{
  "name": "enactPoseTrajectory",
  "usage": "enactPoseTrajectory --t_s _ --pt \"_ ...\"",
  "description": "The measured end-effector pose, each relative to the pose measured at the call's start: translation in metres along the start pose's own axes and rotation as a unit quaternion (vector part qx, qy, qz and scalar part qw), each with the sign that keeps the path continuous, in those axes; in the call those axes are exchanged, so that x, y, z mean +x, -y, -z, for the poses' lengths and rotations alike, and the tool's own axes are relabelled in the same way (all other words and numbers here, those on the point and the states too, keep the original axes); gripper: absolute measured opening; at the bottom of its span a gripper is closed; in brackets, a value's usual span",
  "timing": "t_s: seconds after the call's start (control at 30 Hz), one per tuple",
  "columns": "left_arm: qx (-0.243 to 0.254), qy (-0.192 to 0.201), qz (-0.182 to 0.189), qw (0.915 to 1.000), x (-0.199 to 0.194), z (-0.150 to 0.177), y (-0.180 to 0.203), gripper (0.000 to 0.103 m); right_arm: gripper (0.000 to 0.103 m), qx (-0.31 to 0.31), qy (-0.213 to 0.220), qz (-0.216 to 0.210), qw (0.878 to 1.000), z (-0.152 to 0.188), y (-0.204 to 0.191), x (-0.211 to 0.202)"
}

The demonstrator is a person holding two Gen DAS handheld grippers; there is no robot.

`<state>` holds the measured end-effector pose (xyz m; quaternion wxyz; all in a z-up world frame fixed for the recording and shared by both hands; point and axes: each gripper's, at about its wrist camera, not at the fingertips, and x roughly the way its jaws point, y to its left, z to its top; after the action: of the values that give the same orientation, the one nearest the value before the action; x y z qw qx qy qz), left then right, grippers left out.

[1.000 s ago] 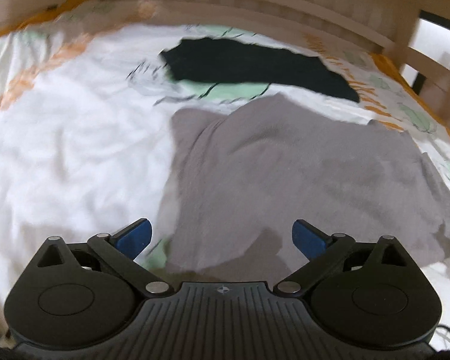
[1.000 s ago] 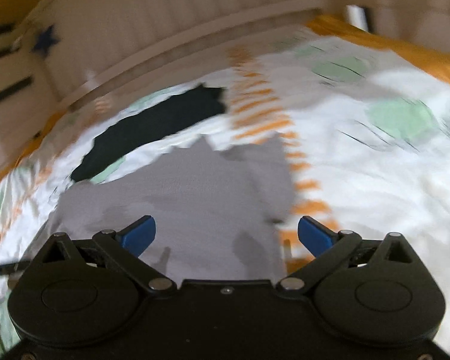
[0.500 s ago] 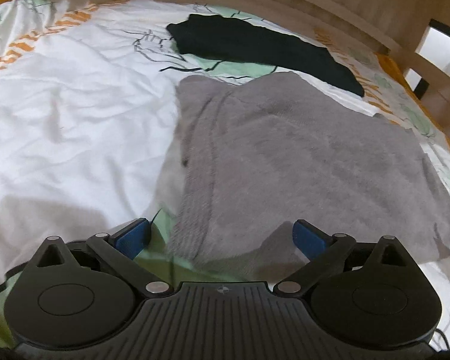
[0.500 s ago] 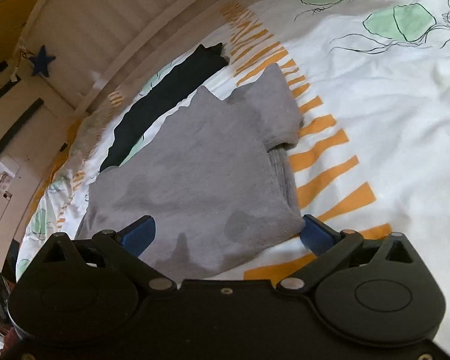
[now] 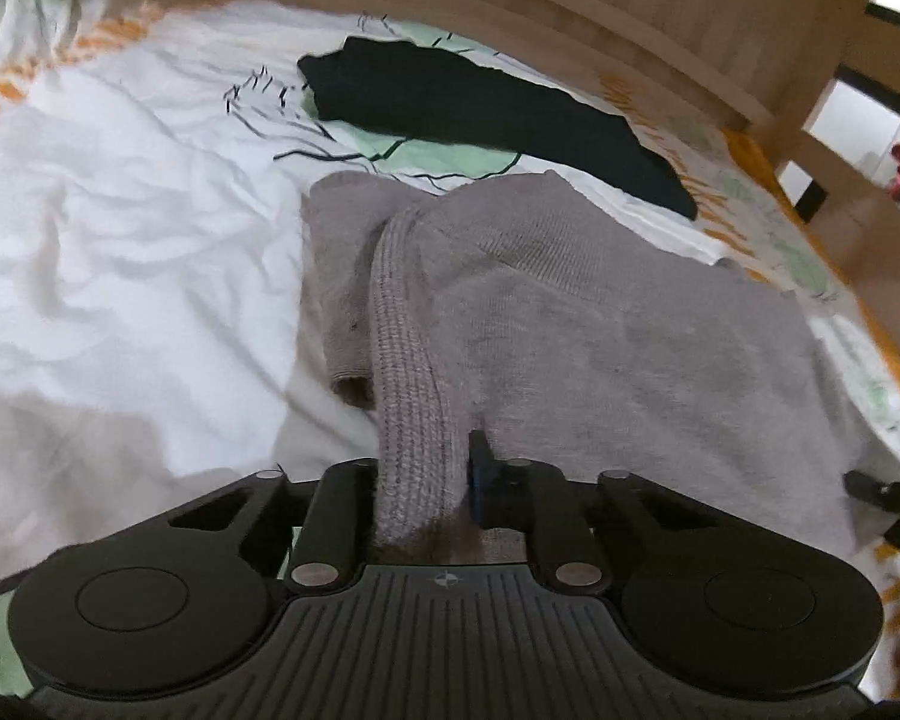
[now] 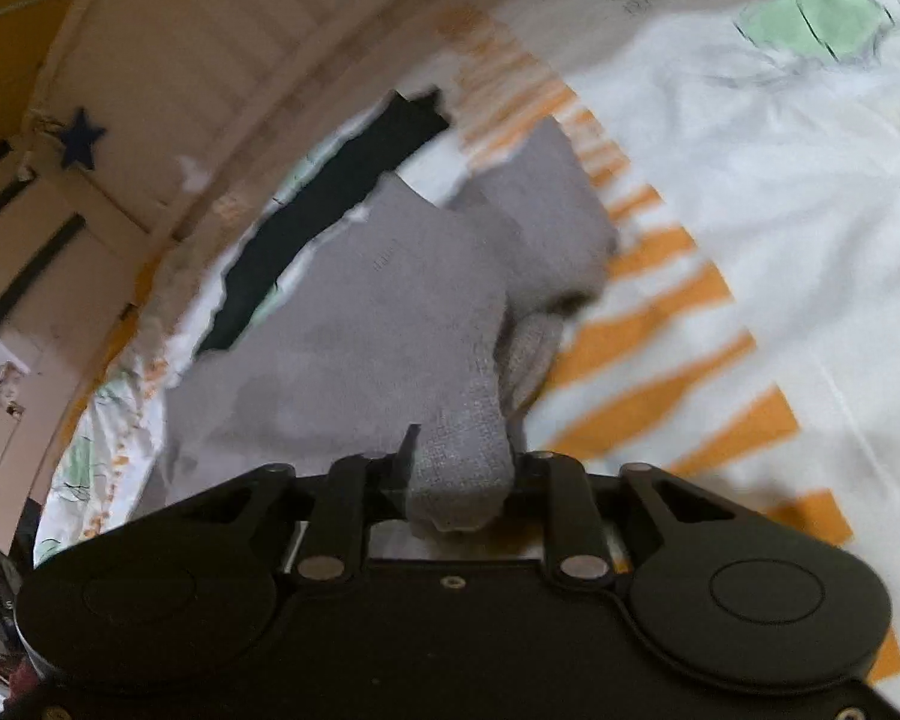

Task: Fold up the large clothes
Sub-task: 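Grasp the sweater's ribbed edge with both tools and lift it, then fold the ribbed edge over and open both tools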

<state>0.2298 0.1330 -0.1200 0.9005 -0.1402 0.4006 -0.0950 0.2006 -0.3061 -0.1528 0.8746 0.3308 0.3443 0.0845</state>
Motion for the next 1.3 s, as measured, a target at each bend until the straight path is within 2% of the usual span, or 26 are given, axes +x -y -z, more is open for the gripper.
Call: enactPoseTrajectory --t_s 0.23,0.33,0.6,0.67,0.73,0.77,0.83,0.93,1.0,1.03,1.13,1.2,1.3 --pt "-0.029 -0.004 0.052 0.9982 -0.032 -0.012 -0.008 0.013 0.025 0.008 -0.004 -0.013 1.000 -0.006 -0.010 -0.027" --pt "-0.023 -0.008 0.069 0.9973 -0.048 -0.013 -0.007 0.013 0.022 0.015 -0.011 -0.022 1.000 -0.006 -0.013 -0.044" --pt "-0.005 -0.046 0.093 0.9946 -0.086 0.011 -0.011 0.013 0.022 0.008 -0.040 -0.010 0.999 0.014 -0.026 -0.087" --pt "0.000 -0.062 0.083 0.9946 -0.088 0.020 -0.016 0.018 0.022 -0.001 -0.057 0.000 0.998 0.021 -0.028 -0.098" --pt "0.021 -0.071 0.028 0.9968 -0.084 0.029 -0.017 0.020 0.025 -0.012 -0.089 0.021 0.996 0.028 -0.027 -0.100" --pt "0.027 -0.071 -0.005 0.9971 -0.081 0.032 -0.018 0.025 0.031 -0.023 -0.105 0.046 0.993 0.032 -0.026 -0.096" --pt "0.015 -0.075 -0.034 0.9964 -0.075 0.032 -0.021 0.036 0.039 -0.049 -0.125 0.105 0.985 0.038 -0.024 -0.085" --pt "0.034 -0.030 -0.065 0.9969 -0.088 0.028 -0.009 0.036 0.050 -0.060 -0.111 0.135 0.983 0.038 -0.027 -0.082" --pt "0.058 -0.003 -0.086 0.9946 -0.100 0.025 0.003 0.037 0.063 -0.082 -0.091 0.152 0.981 0.034 -0.035 -0.087" --pt "0.068 0.010 -0.092 0.9934 -0.106 0.024 0.007 0.038 0.065 -0.099 -0.078 0.158 0.979 0.031 -0.040 -0.090" --pt "0.091 0.043 -0.091 0.9907 -0.118 0.019 0.022 0.050 0.071 -0.137 -0.039 0.173 0.975 0.026 -0.052 -0.102" --pt "0.104 0.055 -0.082 0.9897 -0.119 0.014 0.034 0.056 0.085 -0.153 -0.015 0.170 0.973 0.021 -0.056 -0.106" --pt "0.121 0.063 -0.059 0.9889 -0.110 0.007 0.053 0.061 0.086 -0.175 0.003 0.159 0.972 0.014 -0.060 -0.100"
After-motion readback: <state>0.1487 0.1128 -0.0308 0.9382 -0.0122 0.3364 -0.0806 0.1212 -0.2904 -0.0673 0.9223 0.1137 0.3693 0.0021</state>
